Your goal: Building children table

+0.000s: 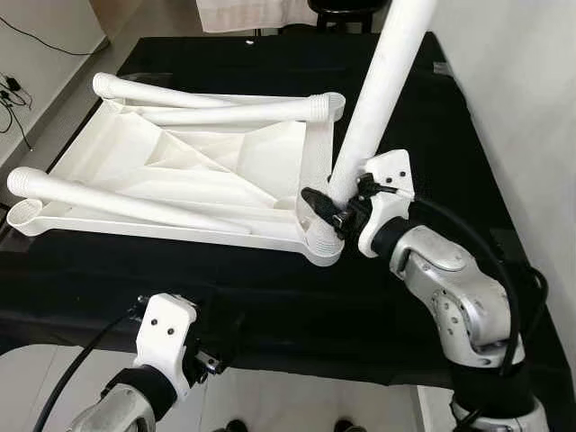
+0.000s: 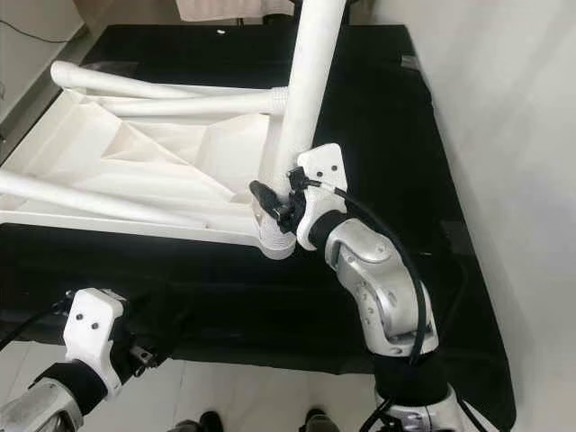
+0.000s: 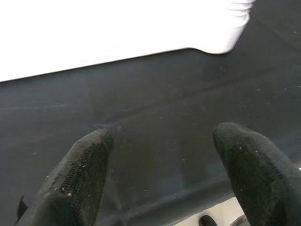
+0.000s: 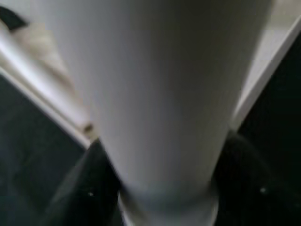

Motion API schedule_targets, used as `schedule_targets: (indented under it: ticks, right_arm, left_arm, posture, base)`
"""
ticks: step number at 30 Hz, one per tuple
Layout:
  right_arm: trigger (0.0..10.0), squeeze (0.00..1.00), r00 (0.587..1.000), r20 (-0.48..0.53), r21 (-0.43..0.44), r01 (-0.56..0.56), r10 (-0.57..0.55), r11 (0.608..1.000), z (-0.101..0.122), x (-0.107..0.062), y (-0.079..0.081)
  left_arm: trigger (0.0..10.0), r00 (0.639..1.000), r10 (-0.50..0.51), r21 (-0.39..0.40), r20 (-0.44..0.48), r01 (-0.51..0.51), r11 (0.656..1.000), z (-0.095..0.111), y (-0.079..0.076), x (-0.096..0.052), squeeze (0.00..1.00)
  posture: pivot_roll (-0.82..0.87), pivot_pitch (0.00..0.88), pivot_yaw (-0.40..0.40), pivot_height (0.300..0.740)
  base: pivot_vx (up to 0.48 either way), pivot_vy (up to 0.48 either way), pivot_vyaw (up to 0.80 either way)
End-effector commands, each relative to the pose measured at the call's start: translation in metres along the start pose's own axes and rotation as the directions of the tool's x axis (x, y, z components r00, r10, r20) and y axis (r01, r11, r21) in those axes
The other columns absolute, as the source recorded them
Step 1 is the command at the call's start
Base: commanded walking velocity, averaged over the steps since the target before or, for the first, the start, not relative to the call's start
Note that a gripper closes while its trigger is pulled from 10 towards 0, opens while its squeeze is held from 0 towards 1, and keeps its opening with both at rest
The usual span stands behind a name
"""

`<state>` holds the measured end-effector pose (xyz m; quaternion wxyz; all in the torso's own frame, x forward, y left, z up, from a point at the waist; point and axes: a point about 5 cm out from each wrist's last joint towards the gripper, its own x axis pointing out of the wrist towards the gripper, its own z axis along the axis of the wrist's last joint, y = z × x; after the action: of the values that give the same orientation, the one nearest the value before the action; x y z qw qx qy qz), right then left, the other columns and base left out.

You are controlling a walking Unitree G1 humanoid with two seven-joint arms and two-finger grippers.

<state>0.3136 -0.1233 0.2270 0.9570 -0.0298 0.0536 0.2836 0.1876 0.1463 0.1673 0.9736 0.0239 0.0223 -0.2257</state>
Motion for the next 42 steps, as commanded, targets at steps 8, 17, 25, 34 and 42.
schedule_targets:
  ticks: [8, 17, 25, 34, 42]
  right_arm:
    - [10.0, 0.00, 0.995, -0.069, 0.017, -0.075, 0.076, 0.997, -0.006, 0.005, 0.004]
    - [10.0, 0.00, 0.997, 0.060, 0.056, -0.045, 0.042, 0.997, 0.013, 0.009, 0.002]
    - [10.0, 0.00, 0.987, 0.138, 0.050, 0.070, -0.077, 0.996, 0.025, 0.009, 0.016]
    - [9.4, 0.00, 0.955, 0.139, -0.045, 0.272, -0.264, 0.961, 0.026, 0.011, 0.023]
    - [0.0, 0.00, 0.917, 0.133, 0.044, 0.373, -0.376, 0.927, 0.027, 0.020, 0.030]
  left_arm:
    - [10.0, 1.000, 0.001, -0.012, -0.026, -0.001, 1.000, -0.006, -0.003, -0.003, 0.00]
    - [10.0, 1.000, 0.000, -0.014, -0.027, 0.000, 1.000, -0.007, -0.004, -0.003, 0.00]
    - [10.0, 1.000, -0.003, -0.017, -0.025, 0.002, 1.000, -0.006, -0.005, -0.002, 0.00]
    - [10.0, 1.000, 0.000, -0.014, -0.023, 0.000, 1.000, -0.006, -0.004, -0.002, 0.00]
    - [10.0, 1.000, 0.003, -0.010, -0.023, -0.003, 1.000, -0.005, -0.005, -0.003, 0.00]
  posture:
    - [-0.02, 0.320, 0.000, 0.740]
    - [-0.03, 0.310, -0.003, 0.740]
    - [-0.03, 0.317, -0.001, 0.740]
    - [-0.03, 0.322, -0.001, 0.740]
    - [-0.02, 0.331, -0.004, 0.740]
  base:
    - [0.000, 0.000, 0.00]
    - [0.000, 0.000, 0.00]
    - [0.000, 0.000, 0.00]
    - [0.000, 0.000, 0.00]
    - [0.000, 0.000, 0.00]
